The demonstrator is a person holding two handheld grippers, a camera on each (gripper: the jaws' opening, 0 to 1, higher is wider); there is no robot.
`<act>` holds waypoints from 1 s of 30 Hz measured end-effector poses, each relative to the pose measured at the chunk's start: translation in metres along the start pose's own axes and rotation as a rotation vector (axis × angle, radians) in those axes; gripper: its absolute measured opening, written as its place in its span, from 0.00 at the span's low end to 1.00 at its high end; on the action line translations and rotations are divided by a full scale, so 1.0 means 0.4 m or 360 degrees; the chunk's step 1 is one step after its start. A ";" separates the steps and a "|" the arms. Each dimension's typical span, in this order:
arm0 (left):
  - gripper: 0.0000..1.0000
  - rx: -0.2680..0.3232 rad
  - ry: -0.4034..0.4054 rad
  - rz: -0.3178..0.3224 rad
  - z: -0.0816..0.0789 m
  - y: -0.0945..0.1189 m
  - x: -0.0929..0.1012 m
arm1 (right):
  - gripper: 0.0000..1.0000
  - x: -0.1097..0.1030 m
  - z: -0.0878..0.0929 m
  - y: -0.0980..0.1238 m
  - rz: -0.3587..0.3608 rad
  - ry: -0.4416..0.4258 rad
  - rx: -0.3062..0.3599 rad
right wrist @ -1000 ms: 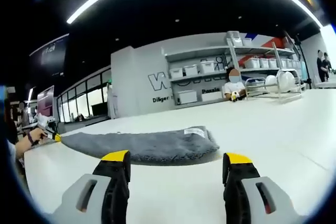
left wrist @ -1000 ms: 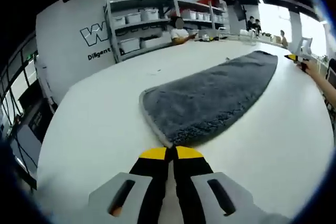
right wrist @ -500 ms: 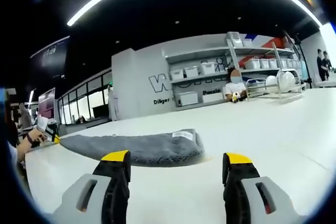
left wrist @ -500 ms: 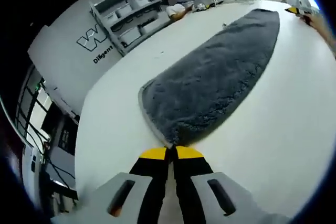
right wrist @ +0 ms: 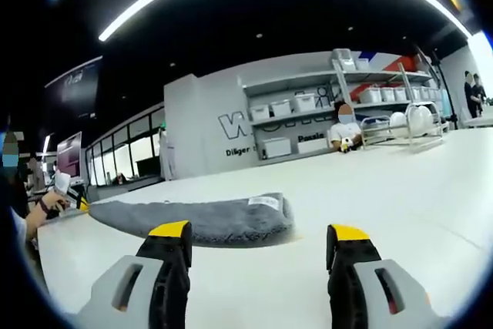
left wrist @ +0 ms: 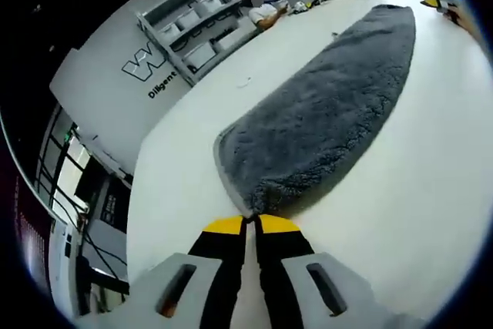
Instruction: Open the folded towel by lifting each exposed corner and separating the folded layers until the towel lies flat within the target outline without major curled edges
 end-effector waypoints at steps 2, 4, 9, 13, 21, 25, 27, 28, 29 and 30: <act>0.09 0.0026 -0.0028 -0.0027 -0.002 -0.001 -0.007 | 0.71 0.001 -0.001 0.001 0.0000 -0.0003 0.0003; 0.12 0.0017 -0.0026 -0.0043 0.003 -0.005 -0.017 | 0.71 -0.002 0.000 0.001 -0.0003 -0.0003 0.0006; 0.14 0.0127 0.0023 -0.0064 -0.014 0.014 -0.037 | 0.70 0.001 -0.001 0.001 -0.0002 0.0000 0.0008; 0.15 0.0183 0.0029 -0.0129 -0.026 0.037 -0.051 | 0.70 0.005 -0.002 0.002 -0.0001 -0.0004 0.0010; 0.18 0.0330 0.0135 -0.0196 -0.041 0.063 -0.092 | 0.69 0.007 0.000 0.002 0.0007 0.0000 0.0002; 0.20 0.0571 0.0293 0.0066 -0.080 0.073 -0.062 | 0.69 0.009 0.001 0.000 0.0013 0.0002 -0.0007; 0.20 0.0601 0.0309 0.0061 -0.085 0.078 -0.064 | 0.69 0.011 0.000 0.000 0.0013 0.0003 -0.0007; 0.20 0.0610 0.0285 0.0044 -0.090 0.082 -0.061 | 0.69 0.012 0.000 0.000 0.0013 0.0002 -0.0006; 0.20 0.0677 0.0244 0.0029 -0.106 0.092 -0.056 | 0.69 0.014 -0.001 0.000 0.0015 -0.0002 -0.0005; 0.21 0.0694 0.0257 0.0069 -0.111 0.094 -0.048 | 0.69 0.015 -0.001 0.000 0.0014 -0.0004 -0.0004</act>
Point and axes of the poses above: the point that each gripper's makers call its tool centre point, and the gripper's own axes: y roughly backward along the fingers, x roughly to its right, z roughly out of its underside, the point moved 4 cm from there along y, roughly backward along the fingers, and after that the axes turned 13 degrees about -x, right-handed, at the moved point
